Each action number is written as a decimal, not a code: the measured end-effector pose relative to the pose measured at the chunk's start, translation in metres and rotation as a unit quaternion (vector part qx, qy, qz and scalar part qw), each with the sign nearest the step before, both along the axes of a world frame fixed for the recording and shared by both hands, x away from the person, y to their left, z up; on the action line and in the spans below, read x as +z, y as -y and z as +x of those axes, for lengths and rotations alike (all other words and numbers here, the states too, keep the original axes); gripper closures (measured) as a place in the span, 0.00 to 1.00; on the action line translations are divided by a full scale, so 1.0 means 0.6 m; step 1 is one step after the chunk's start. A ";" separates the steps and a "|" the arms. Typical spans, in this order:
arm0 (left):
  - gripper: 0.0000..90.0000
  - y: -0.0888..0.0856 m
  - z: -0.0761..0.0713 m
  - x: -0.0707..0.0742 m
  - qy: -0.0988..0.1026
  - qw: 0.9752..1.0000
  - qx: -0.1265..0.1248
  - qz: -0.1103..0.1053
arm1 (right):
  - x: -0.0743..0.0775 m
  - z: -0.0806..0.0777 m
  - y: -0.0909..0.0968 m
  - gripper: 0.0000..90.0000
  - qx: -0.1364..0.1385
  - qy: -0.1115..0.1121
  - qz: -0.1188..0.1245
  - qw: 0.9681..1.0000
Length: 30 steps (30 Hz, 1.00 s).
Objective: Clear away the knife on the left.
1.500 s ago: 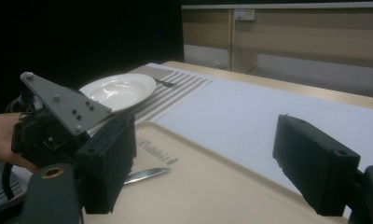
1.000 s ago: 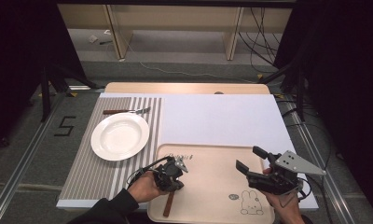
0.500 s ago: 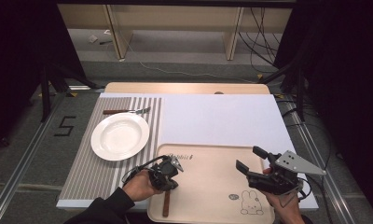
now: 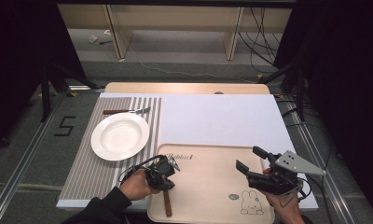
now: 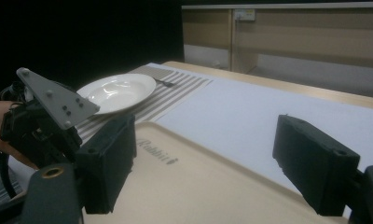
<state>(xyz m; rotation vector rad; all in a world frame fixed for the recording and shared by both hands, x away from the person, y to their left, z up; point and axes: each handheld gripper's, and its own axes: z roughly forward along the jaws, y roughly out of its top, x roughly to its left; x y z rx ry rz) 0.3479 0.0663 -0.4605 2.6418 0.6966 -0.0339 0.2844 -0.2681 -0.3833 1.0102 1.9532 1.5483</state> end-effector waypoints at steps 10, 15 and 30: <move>1.00 0.007 -0.014 0.002 -0.004 1.000 -0.020 0.014 | 0.000 0.000 0.000 0.25 -0.001 -0.001 0.000 1.000; 1.00 -0.001 -0.012 0.002 -0.009 1.000 -0.013 0.016 | 0.000 0.000 0.000 0.25 0.000 -0.001 -0.001 1.000; 1.00 -0.023 -0.004 0.002 -0.012 1.000 0.007 0.019 | -0.001 0.000 0.002 0.25 -0.001 -0.002 0.002 1.000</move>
